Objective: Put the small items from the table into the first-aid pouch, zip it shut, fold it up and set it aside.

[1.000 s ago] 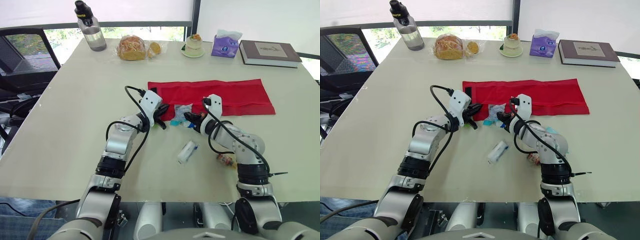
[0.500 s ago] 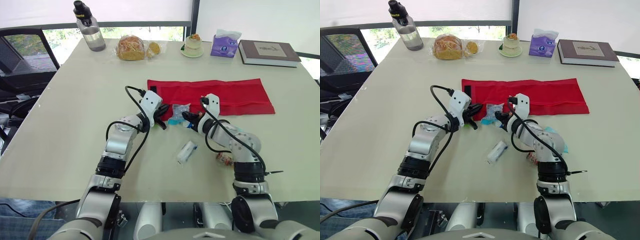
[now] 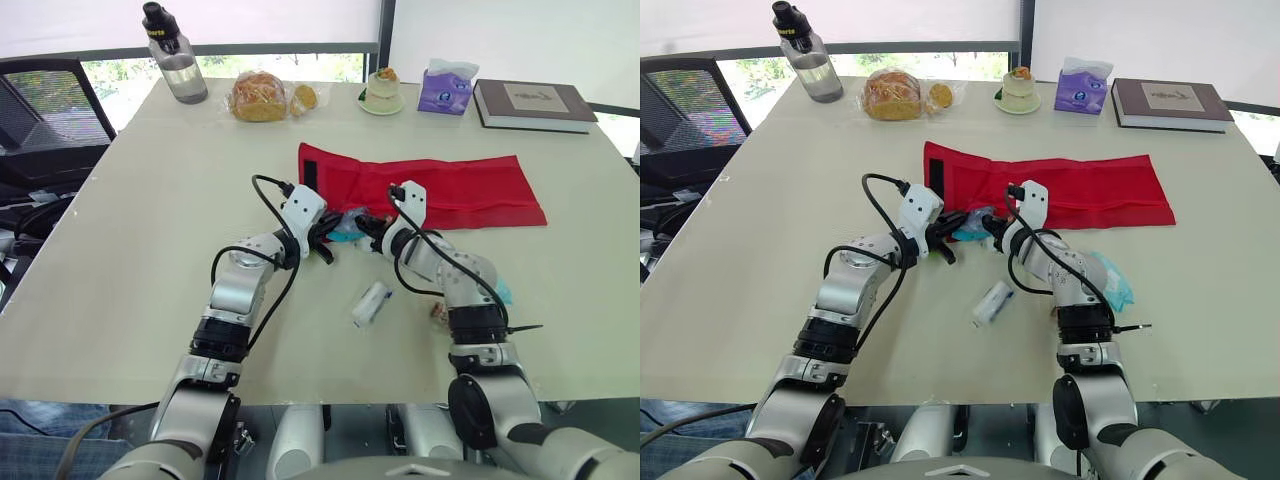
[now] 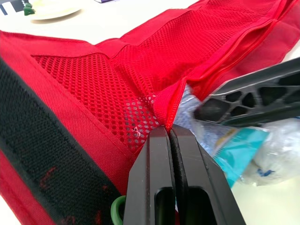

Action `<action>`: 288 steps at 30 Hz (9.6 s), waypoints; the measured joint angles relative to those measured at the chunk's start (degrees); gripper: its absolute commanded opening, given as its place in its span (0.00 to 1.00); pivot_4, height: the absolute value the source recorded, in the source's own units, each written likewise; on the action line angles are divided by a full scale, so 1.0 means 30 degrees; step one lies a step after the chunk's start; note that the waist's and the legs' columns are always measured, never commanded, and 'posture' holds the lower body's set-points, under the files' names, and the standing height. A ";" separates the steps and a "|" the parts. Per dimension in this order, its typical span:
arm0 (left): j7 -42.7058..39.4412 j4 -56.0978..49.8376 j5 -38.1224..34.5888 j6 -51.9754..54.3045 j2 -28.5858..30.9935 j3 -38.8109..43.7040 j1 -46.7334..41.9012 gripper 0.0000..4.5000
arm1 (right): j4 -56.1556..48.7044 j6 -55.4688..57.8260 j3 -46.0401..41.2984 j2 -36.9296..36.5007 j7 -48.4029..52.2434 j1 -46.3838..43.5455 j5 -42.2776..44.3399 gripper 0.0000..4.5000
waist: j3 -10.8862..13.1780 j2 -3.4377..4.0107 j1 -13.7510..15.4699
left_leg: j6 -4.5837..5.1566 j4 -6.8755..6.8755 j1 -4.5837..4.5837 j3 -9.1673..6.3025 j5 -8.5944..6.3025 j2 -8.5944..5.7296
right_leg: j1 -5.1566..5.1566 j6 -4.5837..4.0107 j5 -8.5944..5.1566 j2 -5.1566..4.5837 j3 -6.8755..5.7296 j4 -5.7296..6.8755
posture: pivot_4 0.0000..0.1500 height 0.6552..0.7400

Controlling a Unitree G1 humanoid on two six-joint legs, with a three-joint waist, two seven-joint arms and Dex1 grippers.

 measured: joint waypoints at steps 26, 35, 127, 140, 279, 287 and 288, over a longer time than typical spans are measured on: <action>-0.2429 0.2297 -0.1618 0.0419 0.1257 0.0815 -0.0953 0.00 | -0.2320 0.0034 0.1676 -0.0458 -0.0904 0.1227 0.1866 0.51 | 0.0002 0.0007 -0.0212 | -0.0003 -0.0039 -0.0051 0.0010 0.0005 0.0004 | -0.0055 -0.0005 0.0027 0.0004 0.0008 -0.0022 | 1.00 1.00; -0.4048 0.3757 -0.2050 0.0164 0.1794 0.0970 -0.1601 0.00 | -0.5095 0.1383 0.2574 -0.2996 0.0786 0.1857 0.0691 0.51 | 0.0003 0.0008 -0.0330 | -0.0003 -0.0039 -0.0047 0.0008 0.0005 0.0002 | -0.0057 -0.0004 0.0026 0.0005 0.0009 -0.0017 | 1.00 1.00; -0.7370 0.9896 0.0268 -0.5891 0.5051 0.0070 -0.4082 0.00 | -1.0587 -0.4347 0.4777 -0.7337 1.2239 0.5731 -0.7273 0.02 | 0.0008 0.0007 -0.0381 | -0.0020 -0.0038 -0.0056 0.0019 0.0013 0.0011 | -0.0086 -0.0002 0.0025 0.0027 0.0019 -0.0001 | 1.00 1.00; -0.8036 1.1397 0.0829 -0.7319 0.7368 0.0149 -0.4204 0.00 | -1.8167 -0.5109 -0.0314 -0.9418 1.2366 1.2225 -0.2612 0.67 | 0.0009 0.0000 -0.0295 | -0.0021 -0.0019 -0.0049 0.0042 0.0015 0.0025 | -0.0082 0.0001 0.0024 0.0031 0.0044 0.0000 | 1.00 1.00; -0.3328 1.3191 0.4657 -0.7731 -0.0761 -0.2171 -0.9218 0.00 | 0.0017 -0.5535 0.5553 -1.3176 2.0410 -0.0916 -1.0697 0.01 | 0.0070 0.0062 0.0199 | -0.0021 0.0203 -0.0082 -0.0010 0.0014 0.0002 | 0.0027 0.0070 0.0076 0.0063 0.0027 0.0022 | 1.00 1.00; -0.3260 1.2598 0.4563 -0.7136 -0.1363 -0.2216 -0.9079 0.00 | -0.5571 0.2840 0.6199 -1.3785 1.8053 0.0315 -1.0810 0.01 | 0.0073 0.0069 0.0171 | -0.0020 0.0210 -0.0081 -0.0005 0.0014 0.0002 | 0.0019 0.0070 0.0076 0.0062 0.0033 0.0028 | 1.00 1.00; -0.3200 1.1610 0.4520 -0.6578 -0.1636 -0.2228 -0.8539 0.00 | -0.6637 0.6385 0.6205 -1.2936 1.6256 0.0013 -1.1024 0.01 | 0.0071 0.0073 0.0132 | -0.0020 0.0212 -0.0077 -0.0007 0.0014 0.0004 | 0.0015 0.0070 0.0076 0.0063 0.0039 0.0045 | 1.00 1.00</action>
